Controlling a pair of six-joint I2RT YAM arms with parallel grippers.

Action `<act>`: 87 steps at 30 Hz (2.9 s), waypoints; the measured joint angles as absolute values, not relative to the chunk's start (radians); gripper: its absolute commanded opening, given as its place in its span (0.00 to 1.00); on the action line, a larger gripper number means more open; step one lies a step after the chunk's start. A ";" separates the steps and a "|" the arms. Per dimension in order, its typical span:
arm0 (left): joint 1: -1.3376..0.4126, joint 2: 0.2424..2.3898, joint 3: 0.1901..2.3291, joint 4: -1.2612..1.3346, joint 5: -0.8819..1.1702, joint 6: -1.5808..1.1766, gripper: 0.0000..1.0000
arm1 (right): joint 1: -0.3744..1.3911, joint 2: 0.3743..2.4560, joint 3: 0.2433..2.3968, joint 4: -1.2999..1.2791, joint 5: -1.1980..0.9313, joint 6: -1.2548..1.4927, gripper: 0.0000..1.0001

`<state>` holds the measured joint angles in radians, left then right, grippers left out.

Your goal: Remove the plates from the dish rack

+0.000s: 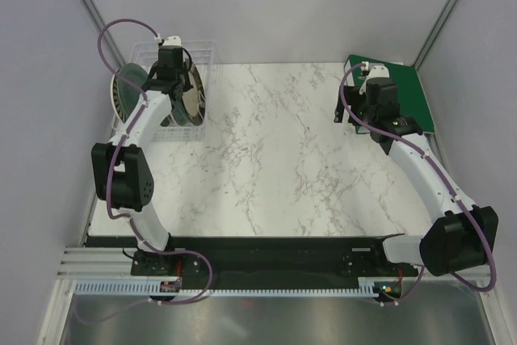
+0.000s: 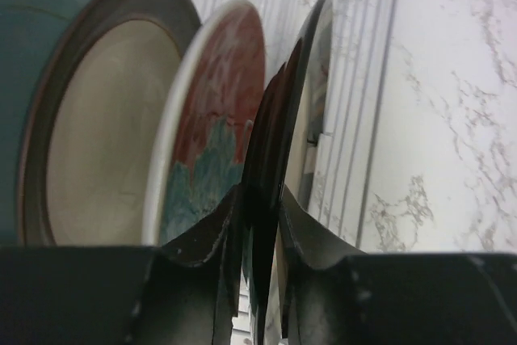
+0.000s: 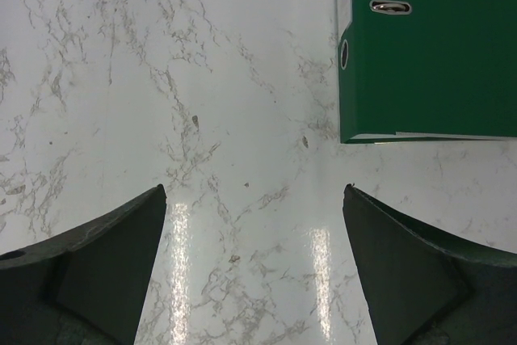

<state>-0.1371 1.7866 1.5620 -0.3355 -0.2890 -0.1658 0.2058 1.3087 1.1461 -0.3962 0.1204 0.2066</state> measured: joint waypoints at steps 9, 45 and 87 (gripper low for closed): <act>-0.146 1.877 1.613 -0.313 -0.371 -0.131 0.26 | 0.206 1.308 1.146 -0.396 0.120 0.210 0.98; -0.194 1.643 1.802 -0.617 -0.344 -0.065 0.02 | 0.206 1.422 1.146 -0.245 -0.267 0.360 0.98; -0.271 1.436 1.027 0.094 0.398 -0.715 0.02 | 0.296 1.748 0.924 0.590 -0.750 0.875 0.56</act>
<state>-0.2710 1.4361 1.0267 0.0940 0.3977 -0.7147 0.2962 1.7485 0.9237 0.5900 -0.7502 0.8753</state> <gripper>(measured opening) 0.096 0.701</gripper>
